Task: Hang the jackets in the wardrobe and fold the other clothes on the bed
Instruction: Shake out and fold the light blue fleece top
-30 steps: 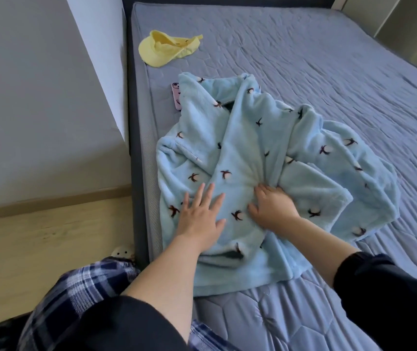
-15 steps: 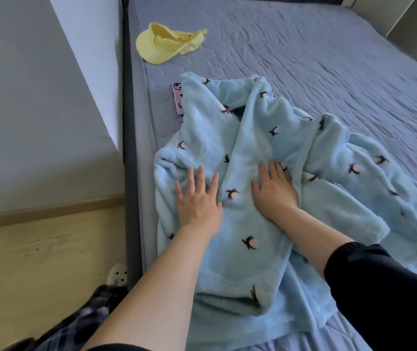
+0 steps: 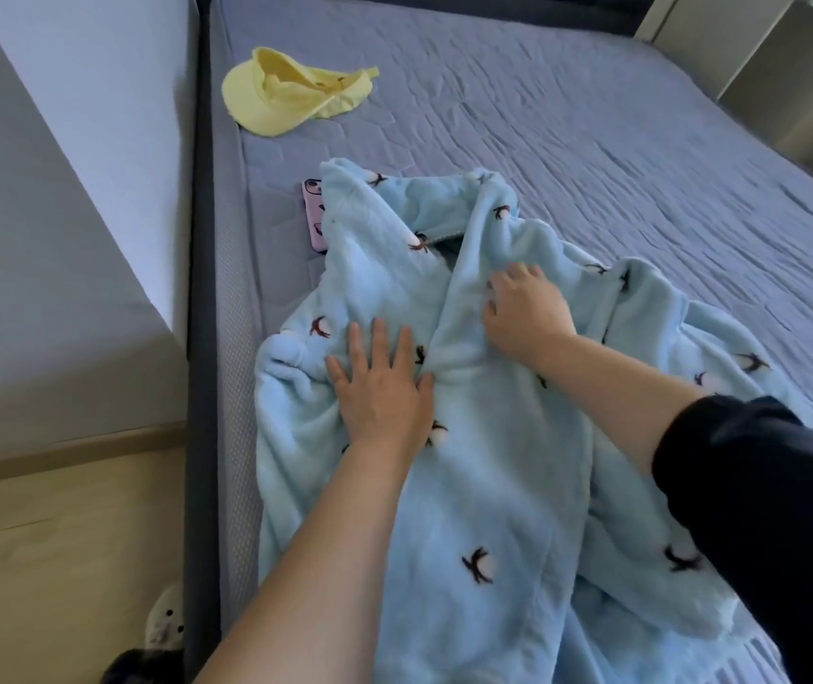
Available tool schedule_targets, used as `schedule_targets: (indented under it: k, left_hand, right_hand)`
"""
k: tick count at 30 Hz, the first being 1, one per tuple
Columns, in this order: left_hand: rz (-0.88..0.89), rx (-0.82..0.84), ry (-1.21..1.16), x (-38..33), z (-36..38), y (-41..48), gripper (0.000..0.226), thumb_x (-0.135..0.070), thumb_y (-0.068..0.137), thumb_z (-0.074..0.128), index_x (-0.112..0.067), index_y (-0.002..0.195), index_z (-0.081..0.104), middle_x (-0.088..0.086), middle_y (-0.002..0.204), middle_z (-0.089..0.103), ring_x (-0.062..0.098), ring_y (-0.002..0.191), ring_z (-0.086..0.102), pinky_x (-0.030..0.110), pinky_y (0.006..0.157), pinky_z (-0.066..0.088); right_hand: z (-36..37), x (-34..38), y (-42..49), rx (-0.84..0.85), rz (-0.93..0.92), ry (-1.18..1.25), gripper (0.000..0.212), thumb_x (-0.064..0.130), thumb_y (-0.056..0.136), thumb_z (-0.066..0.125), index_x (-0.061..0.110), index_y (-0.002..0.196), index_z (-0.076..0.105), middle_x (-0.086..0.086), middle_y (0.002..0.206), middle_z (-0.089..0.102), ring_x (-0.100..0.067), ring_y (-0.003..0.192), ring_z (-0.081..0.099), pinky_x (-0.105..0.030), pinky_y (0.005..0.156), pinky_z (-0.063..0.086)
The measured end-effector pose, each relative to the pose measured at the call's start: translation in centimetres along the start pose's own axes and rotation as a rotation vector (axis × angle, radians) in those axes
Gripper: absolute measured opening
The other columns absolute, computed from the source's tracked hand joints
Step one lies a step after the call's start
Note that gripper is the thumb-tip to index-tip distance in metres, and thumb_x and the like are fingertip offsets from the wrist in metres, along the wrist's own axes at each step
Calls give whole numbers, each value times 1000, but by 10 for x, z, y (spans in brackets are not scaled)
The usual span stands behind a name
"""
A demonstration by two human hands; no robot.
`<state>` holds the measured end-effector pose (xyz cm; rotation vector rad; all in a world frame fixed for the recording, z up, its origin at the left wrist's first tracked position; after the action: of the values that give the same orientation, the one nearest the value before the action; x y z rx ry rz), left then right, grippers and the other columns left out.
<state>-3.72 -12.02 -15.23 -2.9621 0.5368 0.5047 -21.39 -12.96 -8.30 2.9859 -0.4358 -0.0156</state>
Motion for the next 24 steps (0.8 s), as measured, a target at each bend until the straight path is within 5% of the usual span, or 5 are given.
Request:
schedule_targets:
  k: [5, 13, 16, 20, 24]
  left_hand:
    - [-3, 62, -1, 4, 10, 10, 65, -51, 97, 30, -31, 152, 0, -3, 160, -10, 25, 146, -13, 52, 114, -6]
    - [10, 118, -29, 7, 14, 13, 66, -53, 98, 27, -31, 152, -4, -3, 160, -15, 24, 145, -18, 50, 114, -10]
    - [10, 116, -42, 7, 15, 14, 66, -52, 98, 28, -31, 152, -3, -3, 160, -13, 24, 145, -17, 50, 114, -10]
    - [15, 125, -55, 7, 16, 17, 64, -51, 98, 28, -32, 152, -1, -3, 160, -11, 24, 146, -16, 50, 115, -8]
    - [24, 129, -62, 6, 19, 17, 63, -49, 99, 29, -31, 152, 1, -1, 160, -10, 25, 146, -15, 50, 115, -8]
  right_hand:
    - [-14, -22, 72, -17, 114, 118, 59, 30, 93, 49, 7, 143, 29, -13, 148, 30, -32, 136, 28, -42, 112, 24]
    - [5, -43, 113, 186, 473, 646, 73, 56, 89, 48, 8, 142, 35, -6, 126, 53, -24, 100, 51, -32, 78, 36]
    - [6, -49, 124, 141, 572, 761, 84, 63, 87, 46, 10, 148, 25, -9, 139, 46, -29, 121, 49, -34, 84, 36]
    - [3, -36, 139, -2, 322, 368, 70, 45, 94, 43, 14, 151, 17, -8, 156, 23, -27, 142, 24, -43, 113, 25]
    - [10, 19, 155, -27, -41, 121, 58, 16, 97, 37, 13, 151, 17, -7, 160, 12, -23, 147, 7, -41, 120, 4]
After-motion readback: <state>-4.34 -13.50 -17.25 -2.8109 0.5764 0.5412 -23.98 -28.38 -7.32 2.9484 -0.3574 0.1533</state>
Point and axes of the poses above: each hand's wrist, its own y-axis towards the middle knuckle, its own z-axis out of the palm, x = y × z, the point moved 2 cm from there along y, towards the middle knuckle
